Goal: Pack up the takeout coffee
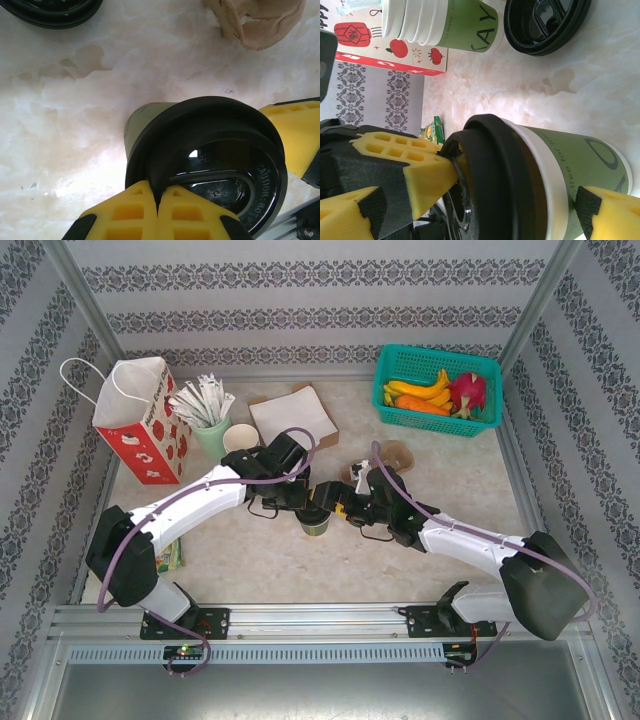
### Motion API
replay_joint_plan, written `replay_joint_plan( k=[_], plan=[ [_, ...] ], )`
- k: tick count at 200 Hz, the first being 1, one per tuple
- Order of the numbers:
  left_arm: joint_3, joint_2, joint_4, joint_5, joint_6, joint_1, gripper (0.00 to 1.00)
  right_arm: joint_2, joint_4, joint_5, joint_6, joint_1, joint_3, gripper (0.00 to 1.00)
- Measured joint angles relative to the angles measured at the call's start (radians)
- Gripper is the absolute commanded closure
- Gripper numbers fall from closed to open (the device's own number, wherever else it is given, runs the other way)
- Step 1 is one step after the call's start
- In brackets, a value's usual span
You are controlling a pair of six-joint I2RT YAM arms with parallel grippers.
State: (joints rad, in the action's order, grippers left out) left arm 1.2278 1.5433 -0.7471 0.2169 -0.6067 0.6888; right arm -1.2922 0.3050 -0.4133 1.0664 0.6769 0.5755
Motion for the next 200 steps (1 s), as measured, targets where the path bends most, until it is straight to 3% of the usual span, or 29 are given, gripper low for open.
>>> replay_joint_plan(
  k=[71,118,166,200],
  plan=[
    [0.016,0.03,0.0,-0.002,0.0,0.008,1.0,-0.023,0.005,-0.004,-0.011,-0.008,0.005,0.02],
    [0.041,0.054,0.002,-0.008,0.001,0.026,1.0,0.047,-0.033,-0.022,-0.045,-0.089,-0.005,0.03],
    [0.047,0.059,0.0,-0.013,0.0,0.032,1.0,0.068,-0.092,-0.08,-0.073,-0.179,-0.058,0.21],
    [0.055,0.066,-0.001,-0.013,0.001,0.032,1.0,0.069,-0.123,-0.132,-0.105,-0.191,-0.07,0.45]
  ],
)
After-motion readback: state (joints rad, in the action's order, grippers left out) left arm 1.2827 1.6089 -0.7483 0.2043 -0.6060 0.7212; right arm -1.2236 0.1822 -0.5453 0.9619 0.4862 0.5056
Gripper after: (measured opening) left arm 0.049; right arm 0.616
